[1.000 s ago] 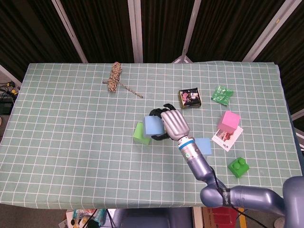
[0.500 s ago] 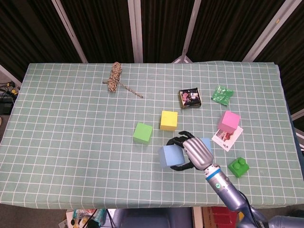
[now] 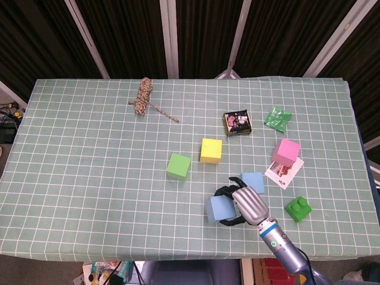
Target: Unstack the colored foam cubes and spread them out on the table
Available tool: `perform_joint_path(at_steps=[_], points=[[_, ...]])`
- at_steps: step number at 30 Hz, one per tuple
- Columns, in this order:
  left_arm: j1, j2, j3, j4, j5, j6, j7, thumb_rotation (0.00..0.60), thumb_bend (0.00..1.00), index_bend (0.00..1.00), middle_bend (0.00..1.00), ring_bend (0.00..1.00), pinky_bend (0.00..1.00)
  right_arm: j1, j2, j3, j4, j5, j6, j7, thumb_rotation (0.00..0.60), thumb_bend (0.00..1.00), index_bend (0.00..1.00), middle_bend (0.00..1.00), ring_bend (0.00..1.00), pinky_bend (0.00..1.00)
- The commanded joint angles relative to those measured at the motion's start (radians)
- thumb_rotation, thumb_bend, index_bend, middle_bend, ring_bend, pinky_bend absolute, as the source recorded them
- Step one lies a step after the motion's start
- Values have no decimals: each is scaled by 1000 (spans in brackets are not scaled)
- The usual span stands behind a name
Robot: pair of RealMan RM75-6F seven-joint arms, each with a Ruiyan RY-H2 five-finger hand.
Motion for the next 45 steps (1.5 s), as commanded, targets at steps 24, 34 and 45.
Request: perform_joint_path(at_steps=[24, 34, 45], points=[[1, 7, 3, -1, 3, -2, -12, 600, 169, 148, 62, 0, 1, -27, -16, 74, -72, 106, -20, -52, 600, 123, 144, 107, 138, 17], [-1, 4, 6, -2, 8, -3, -6, 600, 170, 148, 60, 0, 0, -113, 285, 67, -235, 132, 37, 24, 600, 124, 79, 102, 128, 11], [-4, -37, 25, 21, 81, 38, 37, 600, 170, 149, 5, 0, 0, -325, 208, -30, 14, -145, 397, -103, 600, 125, 79, 101, 123, 11]])
